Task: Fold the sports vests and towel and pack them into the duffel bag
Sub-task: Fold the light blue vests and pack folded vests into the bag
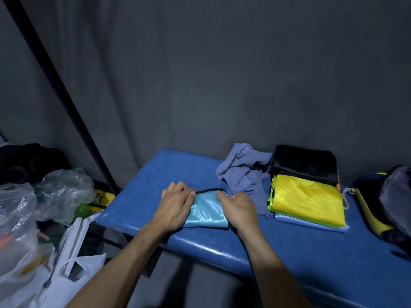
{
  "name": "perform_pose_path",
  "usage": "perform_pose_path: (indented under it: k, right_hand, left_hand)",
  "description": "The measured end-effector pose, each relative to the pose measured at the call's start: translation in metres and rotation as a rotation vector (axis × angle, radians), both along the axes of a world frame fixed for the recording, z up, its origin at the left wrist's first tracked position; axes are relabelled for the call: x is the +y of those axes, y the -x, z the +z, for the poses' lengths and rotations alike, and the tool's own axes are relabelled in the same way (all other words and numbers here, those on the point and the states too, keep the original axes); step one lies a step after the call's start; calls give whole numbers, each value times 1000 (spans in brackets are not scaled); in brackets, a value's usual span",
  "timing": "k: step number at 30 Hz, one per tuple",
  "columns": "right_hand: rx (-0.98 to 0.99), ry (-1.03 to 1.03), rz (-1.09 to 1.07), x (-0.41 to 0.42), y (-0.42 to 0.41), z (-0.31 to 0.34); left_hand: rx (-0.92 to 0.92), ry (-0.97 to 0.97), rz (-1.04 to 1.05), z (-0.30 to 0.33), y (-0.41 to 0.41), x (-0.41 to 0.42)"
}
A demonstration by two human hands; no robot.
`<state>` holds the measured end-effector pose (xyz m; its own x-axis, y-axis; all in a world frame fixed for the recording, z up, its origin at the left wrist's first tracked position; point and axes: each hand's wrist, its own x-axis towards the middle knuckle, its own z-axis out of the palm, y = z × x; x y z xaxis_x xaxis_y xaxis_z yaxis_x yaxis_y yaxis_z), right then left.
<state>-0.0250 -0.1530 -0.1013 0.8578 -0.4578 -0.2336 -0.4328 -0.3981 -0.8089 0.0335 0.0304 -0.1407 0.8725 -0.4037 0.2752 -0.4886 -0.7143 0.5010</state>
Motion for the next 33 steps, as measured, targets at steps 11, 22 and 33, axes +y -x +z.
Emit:
perform_pose_path:
  k: [11, 22, 33]
  right_hand:
    - [-356, -191, -140, 16, 5, -7]
    - [-485, -139, -13, -76, 50, 30]
    - [-558, 48, -85, -214, 64, 59]
  left_hand:
    - [10, -61, -9, 3, 3, 3]
    - [195, 123, -337, 81, 25, -54]
    - [94, 217, -413, 102, 4, -211]
